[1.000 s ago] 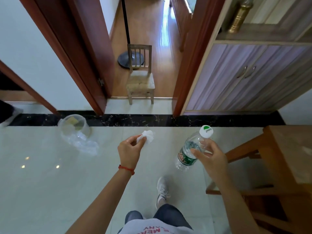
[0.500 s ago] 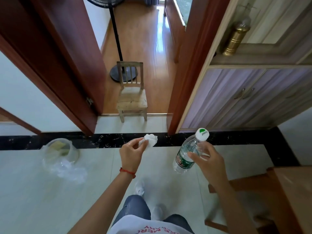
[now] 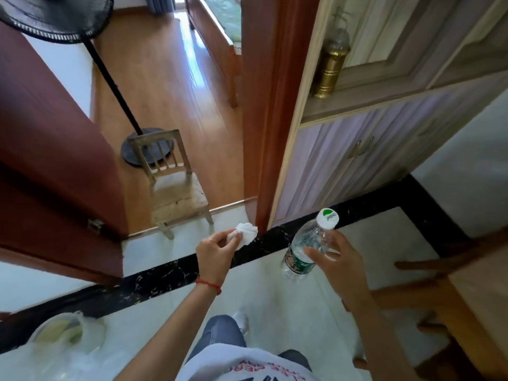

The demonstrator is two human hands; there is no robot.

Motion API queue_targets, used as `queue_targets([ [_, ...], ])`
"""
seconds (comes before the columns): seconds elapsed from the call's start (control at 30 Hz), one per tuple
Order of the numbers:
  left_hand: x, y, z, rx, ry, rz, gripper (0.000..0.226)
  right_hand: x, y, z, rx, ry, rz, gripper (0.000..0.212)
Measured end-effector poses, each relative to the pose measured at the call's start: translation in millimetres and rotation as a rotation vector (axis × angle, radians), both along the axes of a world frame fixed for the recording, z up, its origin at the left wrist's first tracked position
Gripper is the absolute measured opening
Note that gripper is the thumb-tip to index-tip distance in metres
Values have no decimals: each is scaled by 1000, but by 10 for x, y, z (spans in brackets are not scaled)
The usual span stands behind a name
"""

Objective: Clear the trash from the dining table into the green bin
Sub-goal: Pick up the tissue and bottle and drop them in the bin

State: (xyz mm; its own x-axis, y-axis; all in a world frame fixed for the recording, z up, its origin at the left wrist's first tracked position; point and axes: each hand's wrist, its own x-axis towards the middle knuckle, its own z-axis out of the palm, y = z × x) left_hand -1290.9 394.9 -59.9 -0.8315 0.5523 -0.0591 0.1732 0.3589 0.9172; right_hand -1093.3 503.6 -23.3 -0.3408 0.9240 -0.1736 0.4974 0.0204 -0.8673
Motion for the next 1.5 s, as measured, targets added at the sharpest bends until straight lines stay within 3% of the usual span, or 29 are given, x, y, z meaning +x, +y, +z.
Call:
queue_targets([
  [0.47,82,1265,-15,-67,88,-467,19,381,179,-91,-24,-15,-448,44],
  [0.67,480,1852,-92,-63,1,-697,14,754,340,-120,-48,22,-666,41],
  [0.9,1033,2737,-78,-41,19,-814,14,1211,946,-158,-18,31,-754,36],
  [1.27,1820,4275,86,-67,-43,-855,15,1941,2371,57,53,-24,-778,49],
  [1.5,2168,5207,138,-17,-78,-911,17,2227,3212,57,35,12,-857,41],
])
